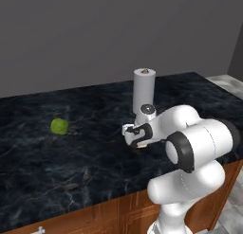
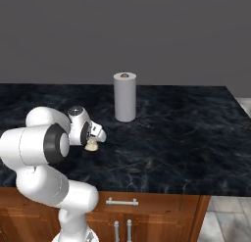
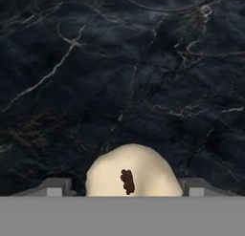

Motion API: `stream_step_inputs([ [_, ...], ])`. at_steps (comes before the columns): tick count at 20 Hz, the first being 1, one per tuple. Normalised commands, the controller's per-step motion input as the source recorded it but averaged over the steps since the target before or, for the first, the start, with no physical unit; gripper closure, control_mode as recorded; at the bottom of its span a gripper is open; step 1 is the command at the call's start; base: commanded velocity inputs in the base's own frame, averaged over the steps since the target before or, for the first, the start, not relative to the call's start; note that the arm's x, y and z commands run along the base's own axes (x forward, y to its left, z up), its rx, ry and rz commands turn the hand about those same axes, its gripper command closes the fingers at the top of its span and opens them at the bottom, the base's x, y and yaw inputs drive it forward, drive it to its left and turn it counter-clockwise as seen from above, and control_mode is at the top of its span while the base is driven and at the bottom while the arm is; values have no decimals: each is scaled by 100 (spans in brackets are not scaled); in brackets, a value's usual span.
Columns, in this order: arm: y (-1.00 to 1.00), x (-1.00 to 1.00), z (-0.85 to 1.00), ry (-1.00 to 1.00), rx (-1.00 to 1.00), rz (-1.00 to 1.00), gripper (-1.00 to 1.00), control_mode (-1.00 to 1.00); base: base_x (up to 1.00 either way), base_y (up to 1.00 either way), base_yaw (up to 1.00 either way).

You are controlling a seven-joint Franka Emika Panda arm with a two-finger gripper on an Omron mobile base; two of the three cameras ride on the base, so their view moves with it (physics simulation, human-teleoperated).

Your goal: Pick the candle and candle from the dining table and place them in the open cabinet. Close the cabinet after placing the objects.

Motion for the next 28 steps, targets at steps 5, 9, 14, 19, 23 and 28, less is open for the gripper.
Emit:
stream_step_inputs([
  [5, 0, -50, -14, -14, 0, 0, 100, -100, 0, 0, 0],
  [9, 0, -48, -6, -15, 0, 0, 100, -100, 0, 0, 0],
  [14, 0, -30, 19, -16, -1, 0, 100, -100, 0, 0, 0],
  [19, 0, -6, 74, -14, -6, 0, 100, -100, 0, 0, 0],
  [23, 0, -3, 83, -6, -5, 0, 100, -100, 0, 0, 0],
  [28, 0, -11, 70, -1, -2, 0, 100, -100, 0, 0, 0],
])
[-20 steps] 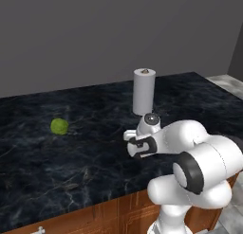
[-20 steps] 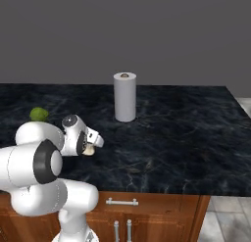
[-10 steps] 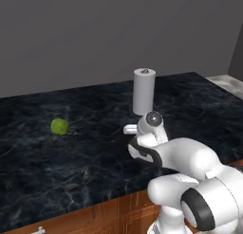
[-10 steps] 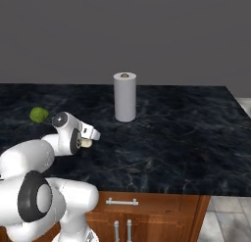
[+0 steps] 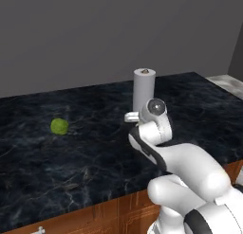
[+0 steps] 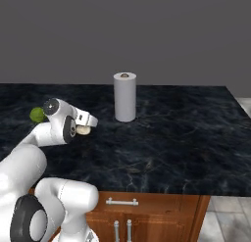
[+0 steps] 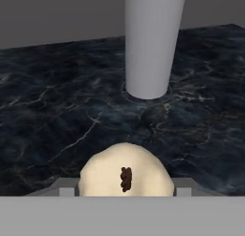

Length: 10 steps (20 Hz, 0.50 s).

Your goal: Pick the candle and candle from the dining table and place them in the open cabinet. Close the cabinet after placing the objects.

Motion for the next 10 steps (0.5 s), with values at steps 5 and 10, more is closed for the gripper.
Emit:
stream_step_inputs([
  [5, 0, -9, 65, 0, 0, 0, 100, -100, 0, 0, 0],
  [10, 0, -14, 53, 0, 0, 0, 100, -100, 0, 0, 0],
])
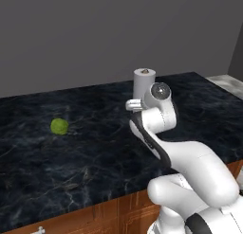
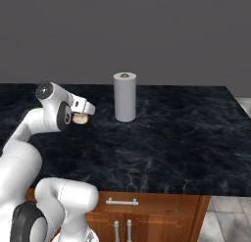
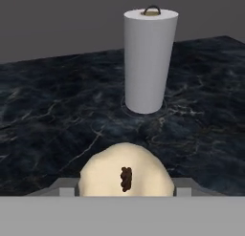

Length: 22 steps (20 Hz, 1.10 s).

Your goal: Pick the candle and candle from the dining table and place them in the open cabinet. Close the cabinet after placing the objects.

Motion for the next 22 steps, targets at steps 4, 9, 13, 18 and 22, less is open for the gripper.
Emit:
stream_step_inputs([
  [4, 0, -16, 34, -2, -6, 0, 100, -100, 0, 0, 0],
  [9, 0, -33, 24, -7, -13, 0, 100, -100, 0, 0, 0],
  [13, 0, -38, 38, -6, -10, 0, 100, -100, 0, 0, 0],
  [18, 7, -9, 29, 4, -1, 0, 100, -100, 0, 0, 0],
  [22, 0, 0, 0, 0, 0, 0, 100, -100, 0, 0, 0],
])
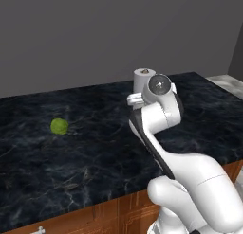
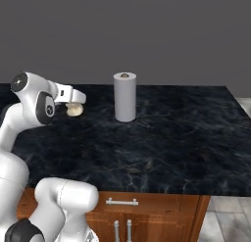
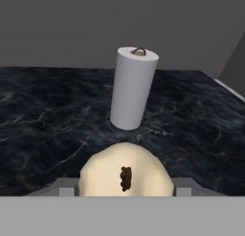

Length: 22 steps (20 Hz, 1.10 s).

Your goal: Pick the candle and candle from the dining table and place them in the open cabinet. Close the cabinet after placing the objects.

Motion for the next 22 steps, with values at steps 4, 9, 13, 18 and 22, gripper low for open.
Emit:
stream_step_inputs([
  [4, 1, -17, 0, -3, 0, 0, 100, -100, 0, 0, 0],
  [9, 8, -22, 0, -2, 0, 0, 100, 100, -34, 31, 2],
  [13, 0, 0, 0, 0, 0, 0, 100, 100, -38, 75, 11],
  [18, 0, 0, 0, 0, 0, 0, 100, 100, -17, 89, 20],
  [22, 0, 0, 0, 0, 0, 0, 100, 100, -5, 78, 31],
])
